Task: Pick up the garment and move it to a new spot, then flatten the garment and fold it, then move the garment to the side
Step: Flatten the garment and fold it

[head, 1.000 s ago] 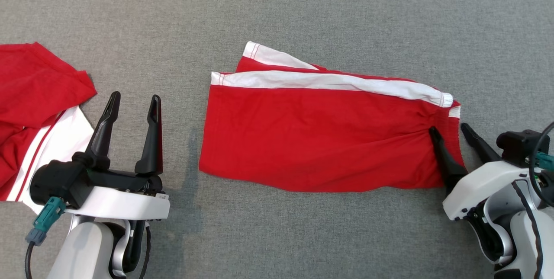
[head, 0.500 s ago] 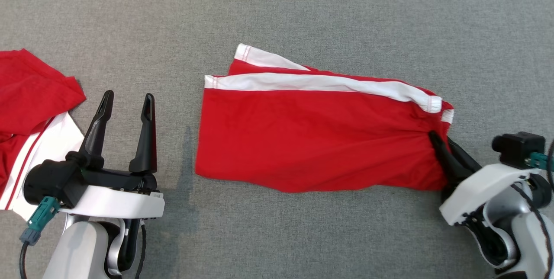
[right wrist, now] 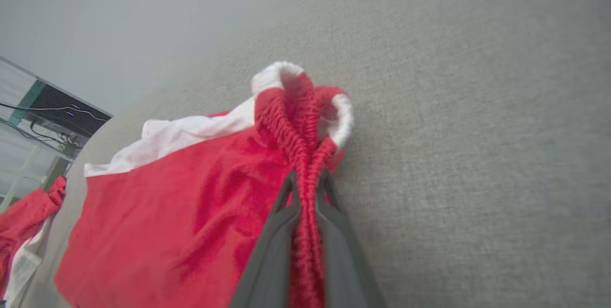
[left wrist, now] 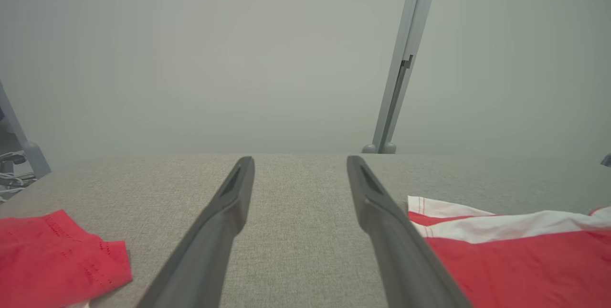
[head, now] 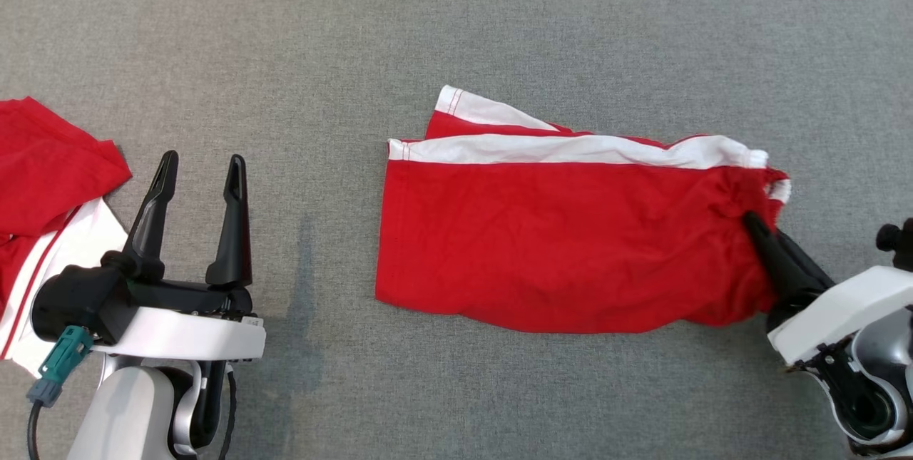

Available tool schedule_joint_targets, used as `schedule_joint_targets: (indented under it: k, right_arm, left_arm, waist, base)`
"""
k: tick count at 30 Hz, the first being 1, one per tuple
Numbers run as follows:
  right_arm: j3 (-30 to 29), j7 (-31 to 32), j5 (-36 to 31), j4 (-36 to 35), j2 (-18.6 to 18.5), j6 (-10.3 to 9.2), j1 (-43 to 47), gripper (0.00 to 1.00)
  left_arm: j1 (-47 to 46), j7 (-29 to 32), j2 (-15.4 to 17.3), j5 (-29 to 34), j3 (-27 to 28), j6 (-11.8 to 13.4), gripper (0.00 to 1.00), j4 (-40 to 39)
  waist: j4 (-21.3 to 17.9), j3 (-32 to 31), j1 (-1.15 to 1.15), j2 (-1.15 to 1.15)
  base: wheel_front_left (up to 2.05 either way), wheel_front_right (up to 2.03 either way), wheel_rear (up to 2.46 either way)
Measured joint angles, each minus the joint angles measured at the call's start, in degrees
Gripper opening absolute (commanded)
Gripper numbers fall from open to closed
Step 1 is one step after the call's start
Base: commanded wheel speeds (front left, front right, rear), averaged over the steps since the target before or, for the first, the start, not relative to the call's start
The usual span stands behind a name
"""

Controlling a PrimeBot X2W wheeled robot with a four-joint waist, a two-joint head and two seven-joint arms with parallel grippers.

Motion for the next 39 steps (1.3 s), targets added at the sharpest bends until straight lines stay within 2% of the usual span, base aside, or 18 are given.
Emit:
schedule_joint_targets:
  k: [7,12,15,25,31,36,37,38,39]
  right_arm:
    - [2.4,7.4,12.1,-8.6,2.8,-0.02,-0.8,0.00]
    - [5.5,10.0,16.6,-10.6,6.0,-0.05,-3.2,0.00]
    - [7.9,10.9,17.1,-10.2,6.7,-0.05,-4.7,0.00]
    - [19.2,6.9,17.7,0.1,8.9,-0.07,-11.7,0.00]
    - [23.8,1.9,18.6,7.6,9.2,-0.07,-15.6,0.00]
    - [26.4,-2.0,19.9,11.3,9.1,-0.07,-18.0,0.00]
    - [26.9,-2.7,20.0,11.7,9.1,-0.07,-18.4,0.44]
    - [27.5,-3.5,20.0,11.8,9.1,-0.07,-18.7,0.99]
    - [28.3,-4.4,20.0,12.0,9.1,-0.07,-19.0,1.00]
  left_arm:
    - [0.0,0.0,-0.2,0.1,-0.2,0.0,1.00,0.3]
    - [0.0,0.0,-0.7,0.1,-0.7,-0.2,1.00,0.6]
    - [0.0,0.0,-1.1,0.1,-0.8,-0.2,1.00,0.6]
    - [-0.2,0.0,-3.4,0.1,-1.3,-1.0,1.00,1.4]
    - [-0.3,0.0,-5.0,0.5,-1.3,-1.9,1.00,2.0]
    - [-0.3,0.0,-5.6,1.2,-0.8,-2.3,1.00,2.4]
    - [-0.3,0.0,-5.7,1.3,-0.7,-2.6,1.00,2.5]
    - [-0.3,0.0,-5.8,1.4,-0.6,-2.7,1.00,2.5]
    - [-0.3,0.0,-5.9,1.4,-0.4,-2.7,1.00,2.5]
  waist:
    - [0.4,-0.9,0.00,0.00]
    - [1.6,-1.2,0.00,0.00]
    - [2.3,-1.2,0.00,0.00]
    - [7.9,-0.1,0.00,0.00]
    - [10.9,0.8,0.00,0.00]
    - [12.0,1.0,0.00,0.00]
    - [11.9,1.0,0.00,0.00]
    - [11.9,1.0,0.00,0.00]
    - [11.8,1.0,0.00,0.00]
  base:
    - [0.00,0.00,0.00]
    - [0.00,0.00,0.00]
    - [0.00,0.00,0.00]
    - [0.00,0.00,0.00]
    - [0.00,0.00,0.00]
    - [0.00,0.00,0.00]
    - [0.00,0.00,0.00]
    - [0.00,0.00,0.00]
    - [0.00,0.00,0.00]
